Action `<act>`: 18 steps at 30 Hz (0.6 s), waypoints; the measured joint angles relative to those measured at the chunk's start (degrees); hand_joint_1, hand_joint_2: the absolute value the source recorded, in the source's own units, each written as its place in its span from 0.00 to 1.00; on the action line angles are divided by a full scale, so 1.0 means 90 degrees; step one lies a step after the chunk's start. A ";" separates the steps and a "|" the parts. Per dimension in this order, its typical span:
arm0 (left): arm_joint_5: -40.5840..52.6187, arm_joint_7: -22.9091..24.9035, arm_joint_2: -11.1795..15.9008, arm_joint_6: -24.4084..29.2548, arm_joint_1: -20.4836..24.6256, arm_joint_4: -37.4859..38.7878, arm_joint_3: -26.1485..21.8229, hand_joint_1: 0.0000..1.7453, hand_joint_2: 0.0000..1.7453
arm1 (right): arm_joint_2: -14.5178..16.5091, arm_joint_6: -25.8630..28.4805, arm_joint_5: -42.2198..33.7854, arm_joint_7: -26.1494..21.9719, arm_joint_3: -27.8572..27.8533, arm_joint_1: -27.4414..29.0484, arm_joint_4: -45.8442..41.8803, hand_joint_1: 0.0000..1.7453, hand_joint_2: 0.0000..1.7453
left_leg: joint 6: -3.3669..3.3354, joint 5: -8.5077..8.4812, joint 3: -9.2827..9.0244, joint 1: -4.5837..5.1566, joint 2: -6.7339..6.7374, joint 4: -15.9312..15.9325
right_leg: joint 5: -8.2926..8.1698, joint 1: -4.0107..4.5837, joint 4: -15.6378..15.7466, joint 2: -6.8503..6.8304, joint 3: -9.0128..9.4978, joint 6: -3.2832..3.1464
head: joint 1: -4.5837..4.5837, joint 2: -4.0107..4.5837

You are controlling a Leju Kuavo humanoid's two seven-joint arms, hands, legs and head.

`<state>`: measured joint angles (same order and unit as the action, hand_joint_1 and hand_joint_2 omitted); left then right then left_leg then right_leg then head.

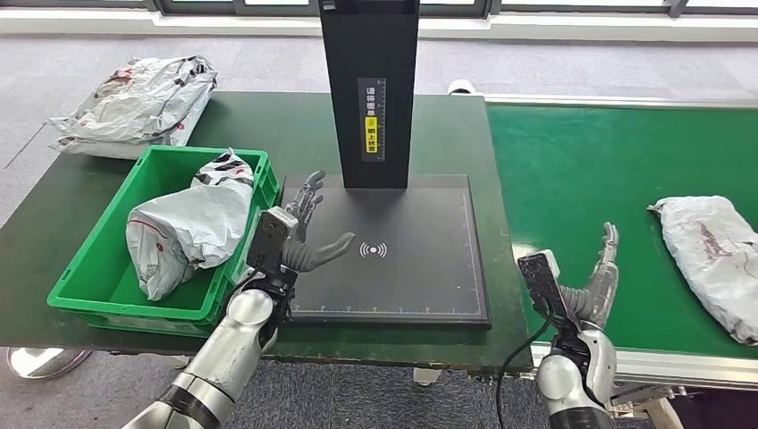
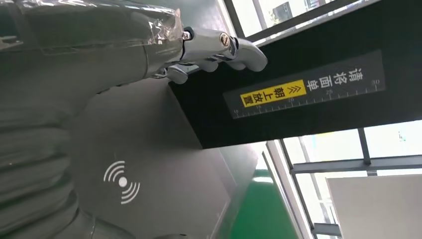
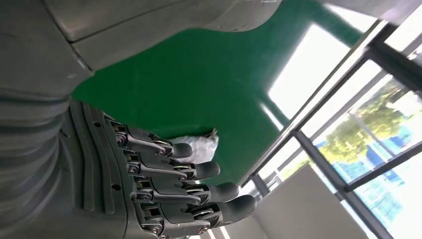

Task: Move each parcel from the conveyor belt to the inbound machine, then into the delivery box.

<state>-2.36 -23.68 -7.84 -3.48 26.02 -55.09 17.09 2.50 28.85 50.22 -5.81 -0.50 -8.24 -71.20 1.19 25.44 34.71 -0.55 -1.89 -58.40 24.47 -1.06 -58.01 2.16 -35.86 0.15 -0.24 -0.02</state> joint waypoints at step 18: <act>0.0200 -0.0132 -0.0292 0.0762 0.0007 0.0392 0.0554 0.00 1.00 | -0.0980 0.1079 0.2751 0.2112 -0.0940 -0.1131 0.3484 0.00 1.00 | -0.0015 -0.0002 0.0002 0.0004 -0.0011 -0.0002 | -0.0003 -0.0005 0.0000 -0.0018 0.0005 0.0008 | 0.0000 0.0000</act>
<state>-0.55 -24.87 -10.46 3.38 26.08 -51.57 22.08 -6.32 38.56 74.98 13.20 -8.96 -18.42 -39.84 1.06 25.43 34.73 -0.52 -1.99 -58.41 24.44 -1.11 -58.01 2.00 -35.82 0.22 -0.24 -0.02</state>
